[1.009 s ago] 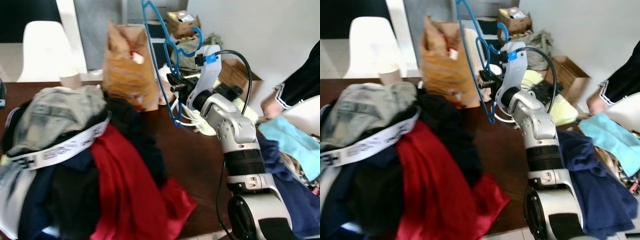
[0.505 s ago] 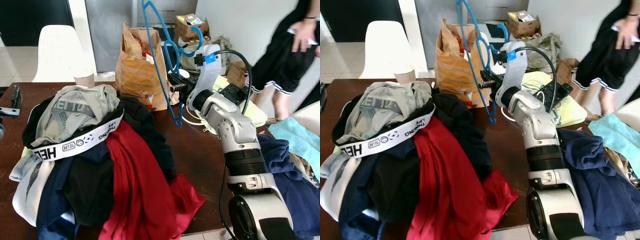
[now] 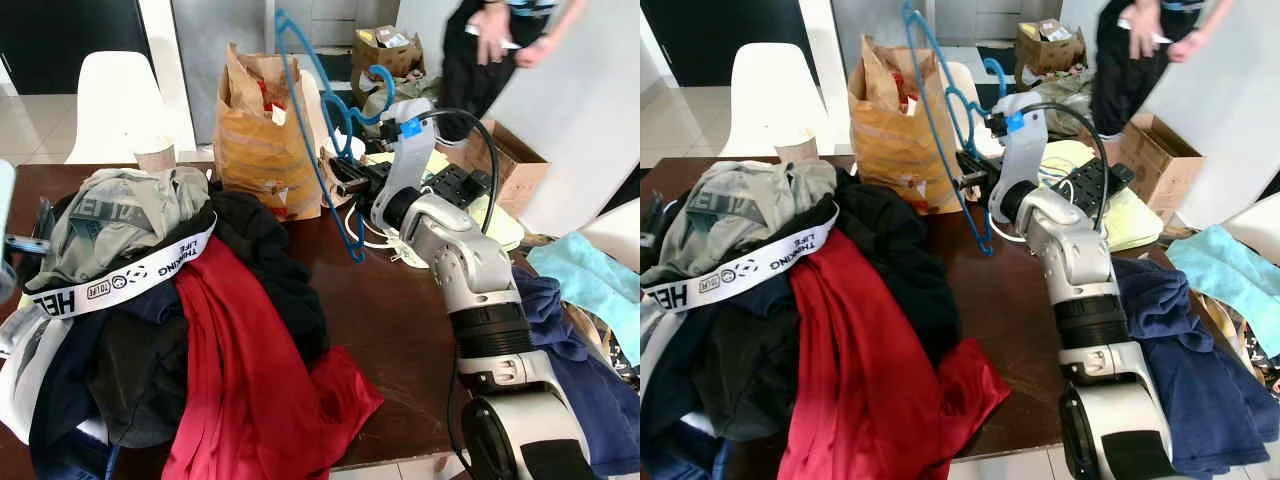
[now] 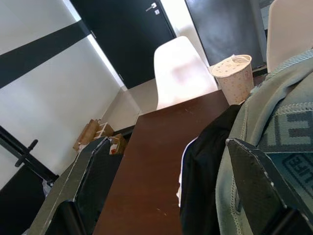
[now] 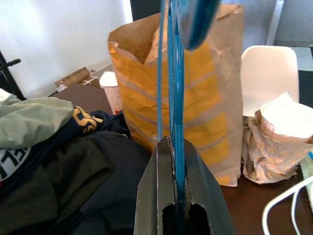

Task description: Hang hanger

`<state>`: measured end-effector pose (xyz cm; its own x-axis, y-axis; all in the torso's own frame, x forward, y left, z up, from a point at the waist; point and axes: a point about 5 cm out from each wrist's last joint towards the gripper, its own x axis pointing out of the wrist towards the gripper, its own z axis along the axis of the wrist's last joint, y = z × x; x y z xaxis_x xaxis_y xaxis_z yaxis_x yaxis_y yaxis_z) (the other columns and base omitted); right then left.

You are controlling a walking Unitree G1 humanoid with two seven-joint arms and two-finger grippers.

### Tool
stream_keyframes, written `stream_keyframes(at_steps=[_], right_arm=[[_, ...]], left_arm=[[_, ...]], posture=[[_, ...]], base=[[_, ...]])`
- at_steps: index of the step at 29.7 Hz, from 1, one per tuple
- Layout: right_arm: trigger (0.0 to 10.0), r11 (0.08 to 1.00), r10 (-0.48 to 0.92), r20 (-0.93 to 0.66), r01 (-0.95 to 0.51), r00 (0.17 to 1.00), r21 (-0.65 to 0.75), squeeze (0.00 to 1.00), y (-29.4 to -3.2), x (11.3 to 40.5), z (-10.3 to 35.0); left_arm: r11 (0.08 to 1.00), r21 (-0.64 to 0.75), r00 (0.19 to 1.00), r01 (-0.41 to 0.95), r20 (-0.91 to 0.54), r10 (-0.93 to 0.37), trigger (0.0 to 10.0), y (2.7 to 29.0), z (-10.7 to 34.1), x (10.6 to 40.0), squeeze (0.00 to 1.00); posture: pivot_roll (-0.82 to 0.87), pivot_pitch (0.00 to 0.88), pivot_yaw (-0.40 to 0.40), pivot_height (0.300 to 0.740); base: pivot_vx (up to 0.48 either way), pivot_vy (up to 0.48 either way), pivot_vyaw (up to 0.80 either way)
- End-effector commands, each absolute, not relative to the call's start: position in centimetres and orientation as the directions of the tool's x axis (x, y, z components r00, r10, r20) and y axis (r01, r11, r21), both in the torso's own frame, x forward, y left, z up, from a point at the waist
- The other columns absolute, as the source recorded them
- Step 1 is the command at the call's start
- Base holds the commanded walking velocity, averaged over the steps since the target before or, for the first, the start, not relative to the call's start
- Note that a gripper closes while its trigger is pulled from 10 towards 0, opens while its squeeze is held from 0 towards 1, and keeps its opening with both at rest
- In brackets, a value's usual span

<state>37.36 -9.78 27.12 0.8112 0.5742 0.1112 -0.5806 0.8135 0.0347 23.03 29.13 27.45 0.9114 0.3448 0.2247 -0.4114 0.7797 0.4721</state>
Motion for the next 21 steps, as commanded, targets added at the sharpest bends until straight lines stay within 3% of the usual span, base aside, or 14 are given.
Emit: stream_keyframes(at_steps=[1,3,10,15,21], right_arm=[[10.0,0.811,0.581,0.094,-0.585,0.809,0.018,0.00,-9.7,37.2,27.0],[10.0,0.810,0.584,0.082,-0.586,0.807,0.002,0.00,-9.7,37.2,27.0],[10.0,0.813,0.581,0.076,-0.582,0.810,-0.004,0.00,-9.8,37.3,27.0],[10.0,0.820,0.570,0.096,-0.572,0.816,-0.011,0.00,-9.9,37.3,27.6],[10.0,0.830,0.556,0.111,-0.558,0.824,-0.016,0.00,-10.3,37.3,28.0]], left_arm=[[0.797,0.469,0.925,-0.380,0.167,0.342,10.0,29.1,26.6,22.9,0.00],[0.874,0.416,0.965,-0.252,0.042,0.258,10.0,28.1,24.6,22.8,0.00],[0.899,0.397,0.981,-0.183,0.015,0.194,10.0,27.2,24.0,22.9,0.00],[0.896,0.436,0.992,-0.085,0.123,0.035,10.0,24.6,25.0,24.5,0.00],[0.871,0.481,0.980,-0.103,0.197,0.007,10.0,24.0,26.4,24.9,0.00]], posture=[[0.08,0.095,-0.040,0.740],[0.07,0.097,-0.039,0.740],[0.07,0.099,-0.039,0.740],[0.05,0.096,-0.038,0.740],[0.04,0.096,-0.036,0.740]], base=[[0.000,0.000,0.00],[0.000,0.000,0.00],[0.000,0.000,0.00],[0.000,0.000,0.00],[0.000,0.000,0.00]])
